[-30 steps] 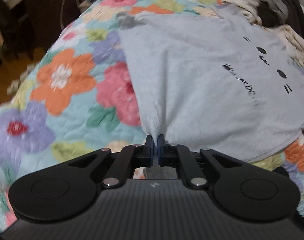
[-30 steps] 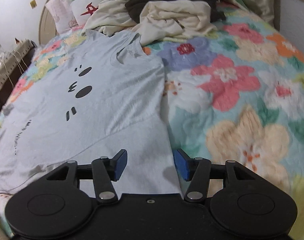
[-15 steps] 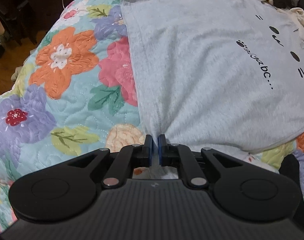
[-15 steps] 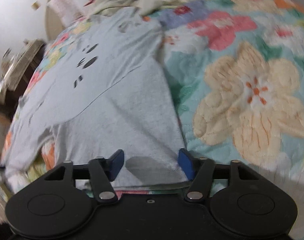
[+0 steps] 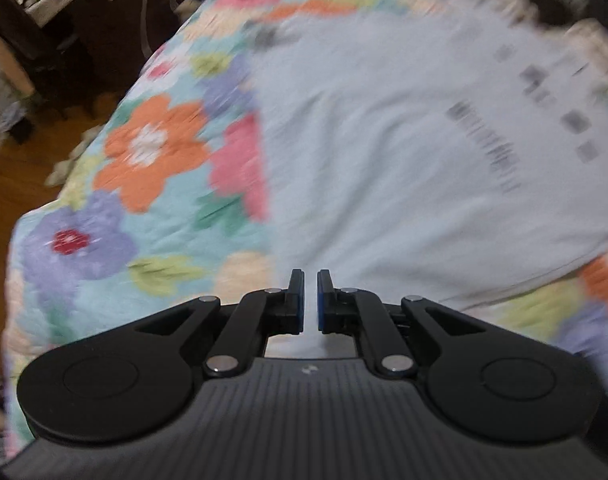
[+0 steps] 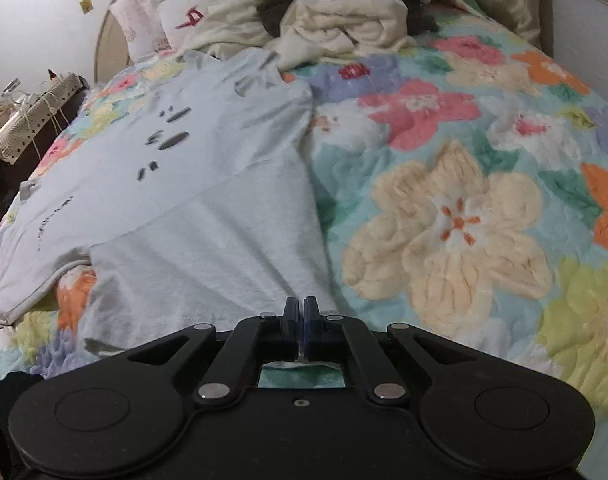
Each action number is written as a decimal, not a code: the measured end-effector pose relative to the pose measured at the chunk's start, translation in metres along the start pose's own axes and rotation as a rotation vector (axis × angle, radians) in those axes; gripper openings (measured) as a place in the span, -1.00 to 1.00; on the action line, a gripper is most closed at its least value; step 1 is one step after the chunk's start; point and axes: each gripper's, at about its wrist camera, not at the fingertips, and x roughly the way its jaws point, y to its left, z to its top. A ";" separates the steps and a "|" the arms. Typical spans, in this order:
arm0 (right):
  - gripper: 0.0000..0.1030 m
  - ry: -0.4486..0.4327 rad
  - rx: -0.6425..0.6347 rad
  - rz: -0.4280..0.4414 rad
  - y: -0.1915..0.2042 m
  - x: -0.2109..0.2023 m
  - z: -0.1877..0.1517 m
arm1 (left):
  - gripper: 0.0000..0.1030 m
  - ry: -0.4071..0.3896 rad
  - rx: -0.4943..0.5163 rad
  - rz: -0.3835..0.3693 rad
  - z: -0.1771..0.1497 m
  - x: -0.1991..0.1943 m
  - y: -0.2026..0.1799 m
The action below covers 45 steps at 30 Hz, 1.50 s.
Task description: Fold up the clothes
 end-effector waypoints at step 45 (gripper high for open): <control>0.55 -0.001 -0.216 0.091 0.158 -0.070 0.032 | 0.86 0.009 0.109 -0.235 -0.039 -0.053 -0.176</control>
